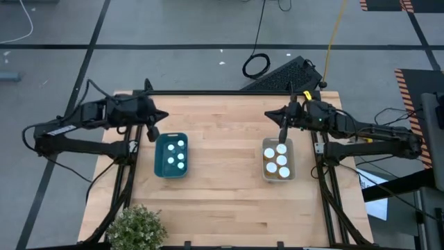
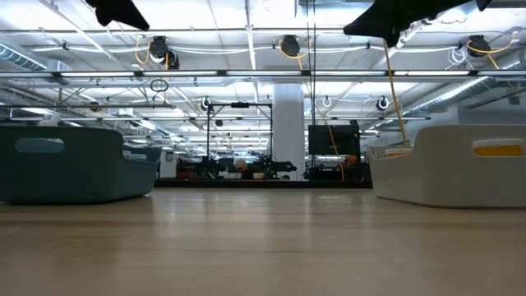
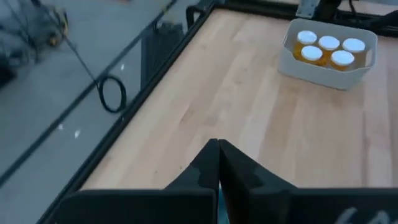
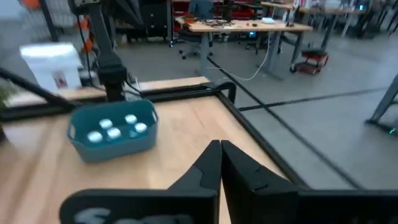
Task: Pick and place medicine bottles into bin by pill shape (circle, oval)
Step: Return to Home Position
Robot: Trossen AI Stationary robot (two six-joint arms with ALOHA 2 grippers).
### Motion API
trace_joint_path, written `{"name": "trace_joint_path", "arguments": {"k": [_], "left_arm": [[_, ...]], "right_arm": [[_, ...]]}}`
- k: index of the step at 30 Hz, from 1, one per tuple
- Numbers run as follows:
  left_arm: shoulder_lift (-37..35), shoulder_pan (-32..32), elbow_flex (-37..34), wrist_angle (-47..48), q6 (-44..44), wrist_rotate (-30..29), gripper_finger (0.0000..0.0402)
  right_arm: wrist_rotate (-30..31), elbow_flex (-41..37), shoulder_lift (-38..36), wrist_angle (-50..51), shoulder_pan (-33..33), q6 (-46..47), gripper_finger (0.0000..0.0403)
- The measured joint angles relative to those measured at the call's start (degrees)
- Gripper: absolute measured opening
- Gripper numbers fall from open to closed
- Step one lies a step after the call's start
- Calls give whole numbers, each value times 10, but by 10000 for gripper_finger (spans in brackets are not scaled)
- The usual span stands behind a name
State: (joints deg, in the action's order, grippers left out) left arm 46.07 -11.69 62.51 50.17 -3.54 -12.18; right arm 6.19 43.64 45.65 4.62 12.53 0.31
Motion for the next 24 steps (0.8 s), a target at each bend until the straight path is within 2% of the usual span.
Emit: {"name": "trace_joint_path", "arguments": {"k": [5,9,13,19,24], "left_arm": [[-63,0,-114,-123,53,1,18],[-98,0,-168,-177,63,2,15],[-128,0,-213,-210,62,22,4],[-175,4,-294,-303,60,82,14],[-196,9,-336,-393,60,131,16]], "right_arm": [[7,0,0,-14,2,-73,1],[16,-1,0,-20,-12,-124,1],[17,-40,-1,-89,-39,-162,0],[15,-126,-14,-187,-83,-163,0],[15,-172,-66,-224,-120,-143,0]]}}
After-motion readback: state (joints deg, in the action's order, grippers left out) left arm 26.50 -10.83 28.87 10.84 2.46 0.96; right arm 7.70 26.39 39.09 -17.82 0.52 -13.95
